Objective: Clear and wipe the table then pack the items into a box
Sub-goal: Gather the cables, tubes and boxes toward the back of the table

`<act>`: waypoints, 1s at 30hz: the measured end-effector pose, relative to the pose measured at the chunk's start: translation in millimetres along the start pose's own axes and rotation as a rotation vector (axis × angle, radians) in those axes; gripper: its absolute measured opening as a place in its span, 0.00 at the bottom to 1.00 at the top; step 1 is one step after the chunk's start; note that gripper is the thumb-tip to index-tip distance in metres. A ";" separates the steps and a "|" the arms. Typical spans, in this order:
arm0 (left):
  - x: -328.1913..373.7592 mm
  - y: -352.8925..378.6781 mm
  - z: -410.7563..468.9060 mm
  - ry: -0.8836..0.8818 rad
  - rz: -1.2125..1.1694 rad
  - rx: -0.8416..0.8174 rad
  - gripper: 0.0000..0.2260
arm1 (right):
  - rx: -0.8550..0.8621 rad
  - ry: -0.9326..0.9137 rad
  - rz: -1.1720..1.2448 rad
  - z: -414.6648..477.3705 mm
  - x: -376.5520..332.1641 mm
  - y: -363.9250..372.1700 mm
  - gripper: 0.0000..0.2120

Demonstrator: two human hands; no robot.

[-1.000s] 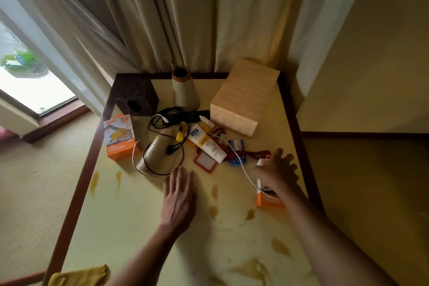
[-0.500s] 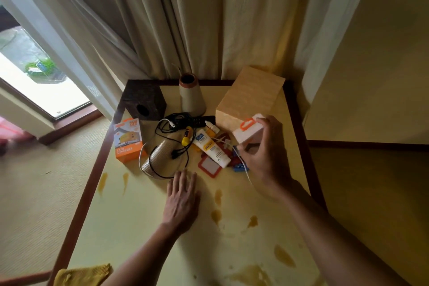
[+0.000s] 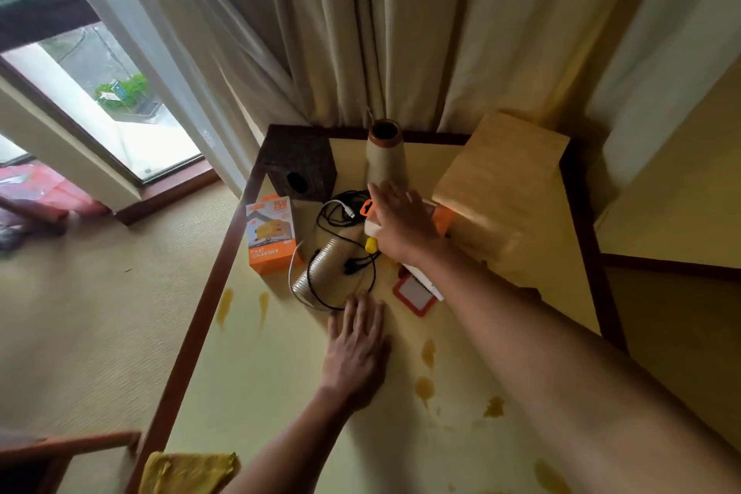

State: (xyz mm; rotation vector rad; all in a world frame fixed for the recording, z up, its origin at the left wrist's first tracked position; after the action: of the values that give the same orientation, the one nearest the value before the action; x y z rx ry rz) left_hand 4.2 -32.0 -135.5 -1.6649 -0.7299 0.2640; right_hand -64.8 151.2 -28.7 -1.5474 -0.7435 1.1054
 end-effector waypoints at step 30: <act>-161.1 -106.5 94.9 -0.632 -0.315 0.330 0.30 | 0.422 0.876 0.257 -153.0 81.1 -19.8 0.10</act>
State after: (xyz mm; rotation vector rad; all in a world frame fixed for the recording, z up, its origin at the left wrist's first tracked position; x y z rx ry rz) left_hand -206.3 -44.7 -92.5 -1.1251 -1.3255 0.6611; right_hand 108.7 168.5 -27.5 -1.5656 0.2715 0.5882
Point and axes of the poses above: each hand's wrist, its own z-axis towards the middle knuckle, its own y-axis out of the palm, x = y × z, the point moved 6 cm from there along z, towards the middle knuckle, and after that the axes turned 4 degrees about x, right-handed, at the moved point
